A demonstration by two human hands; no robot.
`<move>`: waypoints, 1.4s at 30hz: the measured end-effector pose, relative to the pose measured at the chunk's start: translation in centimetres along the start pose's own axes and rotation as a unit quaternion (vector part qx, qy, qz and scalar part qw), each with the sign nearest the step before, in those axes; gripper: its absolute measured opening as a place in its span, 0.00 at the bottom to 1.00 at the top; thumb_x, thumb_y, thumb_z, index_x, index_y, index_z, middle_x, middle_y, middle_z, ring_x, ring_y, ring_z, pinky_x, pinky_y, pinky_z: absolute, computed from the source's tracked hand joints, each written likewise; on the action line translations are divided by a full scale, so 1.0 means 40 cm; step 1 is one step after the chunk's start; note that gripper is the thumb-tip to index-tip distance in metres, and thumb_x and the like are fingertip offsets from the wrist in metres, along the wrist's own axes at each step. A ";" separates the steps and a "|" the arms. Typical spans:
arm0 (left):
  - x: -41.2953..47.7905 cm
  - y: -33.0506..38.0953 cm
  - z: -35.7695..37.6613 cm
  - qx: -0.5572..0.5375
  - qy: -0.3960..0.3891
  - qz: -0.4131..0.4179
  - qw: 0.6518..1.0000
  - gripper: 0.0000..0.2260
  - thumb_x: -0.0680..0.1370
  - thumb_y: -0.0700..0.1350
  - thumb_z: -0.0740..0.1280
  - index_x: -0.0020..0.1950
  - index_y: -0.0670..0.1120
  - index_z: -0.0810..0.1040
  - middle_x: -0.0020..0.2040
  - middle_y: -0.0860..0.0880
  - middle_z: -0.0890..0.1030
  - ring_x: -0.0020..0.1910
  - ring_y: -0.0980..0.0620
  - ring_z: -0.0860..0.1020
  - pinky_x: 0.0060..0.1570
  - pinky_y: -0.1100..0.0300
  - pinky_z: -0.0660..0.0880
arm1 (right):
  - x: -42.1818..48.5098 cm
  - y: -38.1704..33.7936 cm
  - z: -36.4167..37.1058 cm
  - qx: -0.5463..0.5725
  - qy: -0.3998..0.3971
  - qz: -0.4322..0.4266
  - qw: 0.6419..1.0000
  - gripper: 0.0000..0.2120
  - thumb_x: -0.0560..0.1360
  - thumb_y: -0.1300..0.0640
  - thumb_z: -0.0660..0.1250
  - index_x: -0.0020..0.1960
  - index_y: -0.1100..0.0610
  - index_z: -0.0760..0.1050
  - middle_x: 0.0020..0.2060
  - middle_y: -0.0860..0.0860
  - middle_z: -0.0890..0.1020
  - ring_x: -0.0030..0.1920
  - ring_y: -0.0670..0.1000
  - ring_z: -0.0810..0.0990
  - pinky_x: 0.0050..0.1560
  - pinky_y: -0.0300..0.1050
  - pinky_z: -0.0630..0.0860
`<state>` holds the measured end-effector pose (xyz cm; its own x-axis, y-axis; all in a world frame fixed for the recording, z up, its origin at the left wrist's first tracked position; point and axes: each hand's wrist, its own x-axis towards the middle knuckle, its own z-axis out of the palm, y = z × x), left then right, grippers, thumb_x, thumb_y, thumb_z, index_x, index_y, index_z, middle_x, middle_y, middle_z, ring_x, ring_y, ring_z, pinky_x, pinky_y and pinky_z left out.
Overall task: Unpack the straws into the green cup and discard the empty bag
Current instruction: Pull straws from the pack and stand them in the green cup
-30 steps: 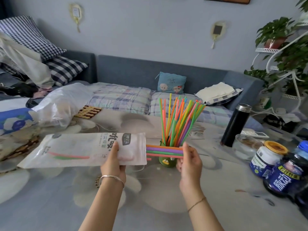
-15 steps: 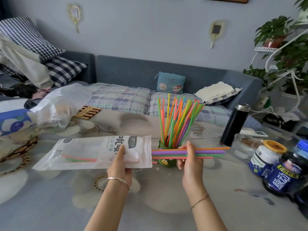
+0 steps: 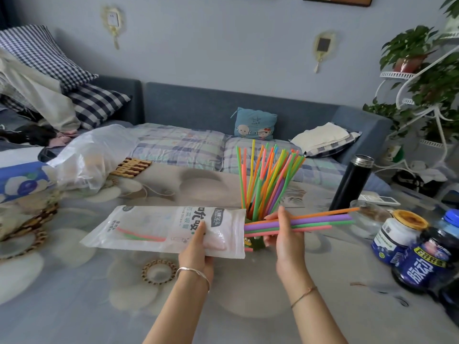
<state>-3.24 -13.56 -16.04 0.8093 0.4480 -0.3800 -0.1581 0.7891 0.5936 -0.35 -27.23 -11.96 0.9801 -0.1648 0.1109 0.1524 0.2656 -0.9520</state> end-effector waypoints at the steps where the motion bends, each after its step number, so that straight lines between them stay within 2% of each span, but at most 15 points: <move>1: 0.004 0.007 -0.003 -0.006 0.007 0.003 1.000 0.15 0.75 0.42 0.69 0.61 0.39 0.77 0.59 0.43 0.80 0.49 0.48 0.80 0.64 0.48 0.72 | 0.013 -0.017 -0.008 0.009 0.013 -0.011 1.000 0.19 0.79 0.53 0.58 0.32 0.59 0.70 0.17 0.48 0.72 0.16 0.45 0.67 0.18 0.34 0.61; 3: 0.010 0.024 -0.008 -0.023 0.021 0.005 0.999 0.13 0.75 0.41 0.68 0.60 0.42 0.76 0.60 0.44 0.79 0.46 0.51 0.79 0.58 0.51 0.76 | 0.046 -0.052 -0.027 0.026 0.040 -0.030 0.998 0.19 0.79 0.52 0.58 0.32 0.58 0.70 0.17 0.48 0.73 0.16 0.43 0.66 0.17 0.32 0.59; 5: 0.017 0.038 -0.010 -0.041 0.027 0.007 0.999 0.16 0.76 0.42 0.67 0.63 0.42 0.74 0.58 0.45 0.80 0.44 0.53 0.80 0.42 0.57 0.80 | 0.082 -0.089 -0.035 0.014 0.048 -0.058 0.997 0.19 0.79 0.51 0.58 0.32 0.58 0.70 0.18 0.46 0.74 0.17 0.42 0.68 0.17 0.31 0.61; 7: 0.018 0.050 -0.010 -0.050 0.025 0.010 0.998 0.14 0.77 0.42 0.66 0.62 0.44 0.73 0.50 0.48 0.80 0.37 0.55 0.81 0.25 0.63 0.77 | 0.113 -0.119 -0.032 -0.023 0.027 -0.096 0.995 0.19 0.79 0.51 0.57 0.32 0.57 0.70 0.20 0.45 0.74 0.21 0.41 0.73 0.21 0.33 0.68; 9: 0.015 0.060 -0.010 -0.056 0.021 0.012 0.998 0.11 0.78 0.42 0.64 0.60 0.44 0.72 0.45 0.49 0.79 0.28 0.57 0.81 0.19 0.65 0.73 | 0.139 -0.143 -0.020 -0.071 0.000 -0.141 0.987 0.20 0.80 0.51 0.57 0.31 0.56 0.71 0.26 0.48 0.76 0.28 0.46 0.77 0.30 0.40 0.75; 10: 0.013 0.066 -0.011 -0.059 0.019 0.014 0.998 0.12 0.78 0.42 0.64 0.61 0.44 0.72 0.47 0.48 0.80 0.28 0.57 0.81 0.19 0.65 0.73 | 0.150 -0.152 -0.014 -0.101 -0.010 -0.164 0.981 0.19 0.80 0.51 0.57 0.31 0.55 0.71 0.27 0.49 0.75 0.29 0.46 0.77 0.32 0.40 0.75; 13: 0.017 0.077 -0.015 -0.072 0.014 0.019 0.997 0.19 0.78 0.42 0.65 0.68 0.41 0.71 0.61 0.45 0.78 0.42 0.54 0.80 0.22 0.64 0.75 | 0.170 -0.170 0.003 -0.185 -0.044 -0.220 0.957 0.19 0.80 0.51 0.56 0.32 0.57 0.71 0.28 0.50 0.74 0.25 0.39 0.75 0.28 0.31 0.73; 15: 0.021 0.082 -0.019 -0.080 0.013 0.020 0.996 0.20 0.78 0.41 0.65 0.69 0.41 0.71 0.65 0.45 0.77 0.46 0.53 0.79 0.26 0.63 0.78 | 0.178 -0.175 0.011 -0.224 -0.060 -0.239 0.943 0.19 0.80 0.51 0.56 0.35 0.60 0.72 0.27 0.51 0.74 0.24 0.38 0.74 0.27 0.28 0.71; 22: 0.026 0.092 -0.027 -0.096 0.003 0.024 0.995 0.20 0.77 0.41 0.66 0.69 0.42 0.71 0.65 0.46 0.77 0.48 0.54 0.79 0.41 0.61 0.80 | 0.195 -0.149 0.036 -0.345 -0.121 -0.261 0.893 0.21 0.79 0.48 0.56 0.31 0.56 0.72 0.25 0.53 0.75 0.26 0.47 0.76 0.31 0.43 0.74; 25: 0.025 0.092 -0.030 -0.090 -0.001 0.022 0.996 0.20 0.77 0.41 0.66 0.69 0.42 0.71 0.64 0.46 0.77 0.48 0.54 0.79 0.39 0.62 0.80 | 0.208 -0.107 0.049 -0.425 -0.170 -0.221 0.861 0.23 0.78 0.45 0.58 0.33 0.60 0.75 0.21 0.48 0.70 0.20 0.42 0.70 0.26 0.39 0.69; 28: 0.029 0.093 -0.033 -0.082 0.001 0.025 0.996 0.20 0.77 0.42 0.66 0.68 0.42 0.71 0.64 0.47 0.77 0.48 0.54 0.79 0.41 0.61 0.80 | 0.219 -0.082 0.059 -0.499 -0.187 -0.189 0.825 0.23 0.75 0.44 0.63 0.37 0.64 0.77 0.25 0.54 0.73 0.26 0.50 0.74 0.29 0.41 0.70; 32: 0.028 0.097 -0.031 -0.083 0.004 0.031 0.996 0.19 0.77 0.41 0.66 0.68 0.42 0.71 0.65 0.46 0.77 0.47 0.54 0.79 0.47 0.58 0.76 | 0.228 -0.104 0.075 -0.471 -0.120 -0.171 0.857 0.23 0.72 0.43 0.67 0.28 0.56 0.62 0.22 0.51 0.65 0.22 0.50 0.65 0.26 0.40 0.63; 34: 0.027 0.098 -0.030 -0.086 0.002 0.033 0.996 0.19 0.77 0.41 0.66 0.68 0.42 0.71 0.65 0.46 0.77 0.47 0.54 0.79 0.49 0.58 0.76 | 0.230 -0.113 0.085 -0.477 -0.098 -0.181 0.855 0.24 0.73 0.45 0.67 0.28 0.54 0.58 0.22 0.49 0.63 0.22 0.49 0.63 0.25 0.40 0.60; 37: 0.029 0.097 -0.028 -0.093 -0.002 0.030 0.995 0.20 0.77 0.41 0.65 0.69 0.42 0.71 0.65 0.46 0.77 0.48 0.55 0.79 0.50 0.58 0.76 | 0.229 -0.113 0.102 -0.517 -0.102 -0.161 0.834 0.23 0.74 0.46 0.66 0.29 0.55 0.58 0.23 0.50 0.64 0.24 0.49 0.65 0.25 0.39 0.60; 42: 0.021 0.096 -0.024 -0.097 -0.007 0.025 0.995 0.19 0.77 0.41 0.65 0.69 0.42 0.71 0.65 0.46 0.77 0.47 0.54 0.79 0.46 0.58 0.76 | 0.224 -0.106 0.114 -0.551 -0.151 -0.094 0.815 0.16 0.74 0.48 0.66 0.34 0.55 0.67 0.27 0.50 0.75 0.25 0.47 0.75 0.26 0.37 0.68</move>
<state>-3.74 -9.75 -14.76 0.8051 0.4838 -0.3431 -0.3037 0.8331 0.4622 8.38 -25.51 -5.61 0.9646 0.1817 0.1909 0.2596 -0.7793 -0.5703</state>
